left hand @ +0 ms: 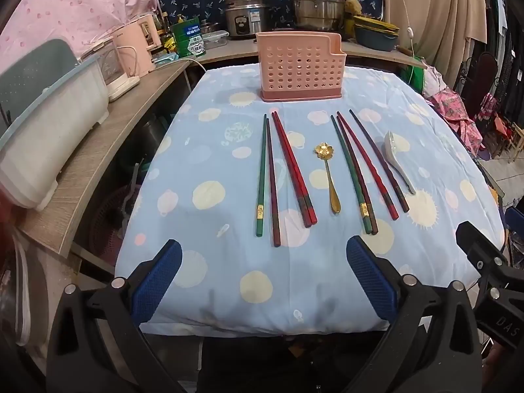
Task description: Organize utensils
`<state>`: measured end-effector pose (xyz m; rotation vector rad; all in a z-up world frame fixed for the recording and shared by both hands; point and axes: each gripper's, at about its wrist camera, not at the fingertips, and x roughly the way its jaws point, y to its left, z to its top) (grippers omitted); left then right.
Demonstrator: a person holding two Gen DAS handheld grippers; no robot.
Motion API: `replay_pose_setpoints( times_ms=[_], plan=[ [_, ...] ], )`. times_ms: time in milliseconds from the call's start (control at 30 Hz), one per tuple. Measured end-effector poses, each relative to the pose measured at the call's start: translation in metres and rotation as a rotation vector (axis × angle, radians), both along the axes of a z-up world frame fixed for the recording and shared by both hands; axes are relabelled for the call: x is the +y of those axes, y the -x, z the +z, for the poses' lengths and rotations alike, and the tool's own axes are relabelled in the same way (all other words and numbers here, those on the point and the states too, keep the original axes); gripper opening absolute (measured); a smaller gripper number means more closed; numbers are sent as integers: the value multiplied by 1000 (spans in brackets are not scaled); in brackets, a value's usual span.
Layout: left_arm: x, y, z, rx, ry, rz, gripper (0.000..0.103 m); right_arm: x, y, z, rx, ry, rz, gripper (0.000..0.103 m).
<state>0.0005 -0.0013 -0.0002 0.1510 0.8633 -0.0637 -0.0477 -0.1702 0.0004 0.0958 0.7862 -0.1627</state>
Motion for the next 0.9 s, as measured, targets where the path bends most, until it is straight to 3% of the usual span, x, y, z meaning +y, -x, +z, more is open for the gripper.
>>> replay_pose_setpoints(
  times_ms=[900],
  plan=[
    [3, 6, -5, 1, -2, 3, 96, 4, 1, 0, -3, 11, -2, 96]
  ],
)
